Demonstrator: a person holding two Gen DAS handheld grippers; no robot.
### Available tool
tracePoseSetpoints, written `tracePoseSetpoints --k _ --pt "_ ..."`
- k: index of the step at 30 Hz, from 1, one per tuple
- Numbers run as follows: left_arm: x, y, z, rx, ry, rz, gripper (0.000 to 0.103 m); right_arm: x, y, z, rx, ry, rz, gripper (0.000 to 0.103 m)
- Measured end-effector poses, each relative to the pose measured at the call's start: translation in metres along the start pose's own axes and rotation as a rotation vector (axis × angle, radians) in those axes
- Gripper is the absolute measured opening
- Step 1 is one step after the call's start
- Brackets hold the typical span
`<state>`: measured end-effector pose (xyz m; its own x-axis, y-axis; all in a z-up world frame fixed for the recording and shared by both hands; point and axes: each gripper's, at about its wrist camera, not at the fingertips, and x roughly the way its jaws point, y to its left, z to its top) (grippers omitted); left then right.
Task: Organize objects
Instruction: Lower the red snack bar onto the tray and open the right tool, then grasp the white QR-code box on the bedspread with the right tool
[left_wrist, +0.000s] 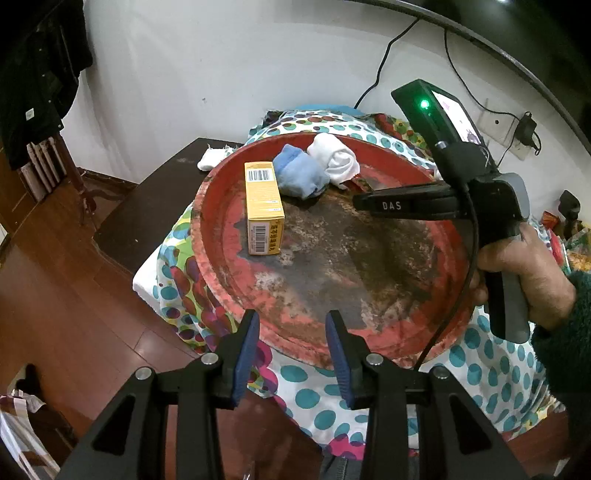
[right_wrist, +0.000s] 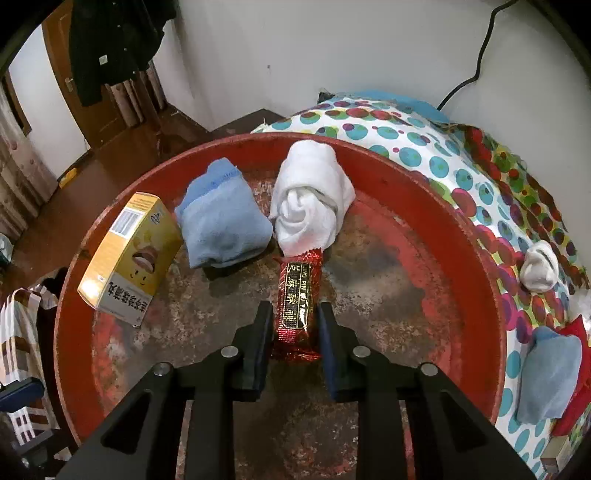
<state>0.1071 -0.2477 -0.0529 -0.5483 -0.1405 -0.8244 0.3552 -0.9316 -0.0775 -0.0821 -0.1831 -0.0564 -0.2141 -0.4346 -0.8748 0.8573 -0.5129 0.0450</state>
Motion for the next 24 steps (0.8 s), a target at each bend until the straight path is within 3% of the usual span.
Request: tracePoseSetpoints --k 3,12,14,21,24 --pt "0.002 -0.002 0.001 0.001 0.008 -0.001 0.038 -0.003 -0.003 0.0 0.005 -0.008 -0.001 0.04" --pt "0.007 -0.029 0.004 0.052 0.021 -0.046 0.038 -0.063 -0.045 -0.042 0.089 -0.124 -0.021 0.045" --pt "0.008 -0.041 0.006 0.078 0.021 -0.059 0.038 -0.08 -0.069 -0.062 0.127 -0.15 -0.064 0.049" --pt "0.016 -0.093 0.01 0.174 0.038 -0.126 0.038 -0.122 -0.157 -0.131 0.284 -0.157 -0.221 0.05" --pt "0.018 -0.115 0.01 0.221 0.04 -0.145 0.038 -0.132 -0.188 -0.159 0.337 -0.151 -0.306 0.06"
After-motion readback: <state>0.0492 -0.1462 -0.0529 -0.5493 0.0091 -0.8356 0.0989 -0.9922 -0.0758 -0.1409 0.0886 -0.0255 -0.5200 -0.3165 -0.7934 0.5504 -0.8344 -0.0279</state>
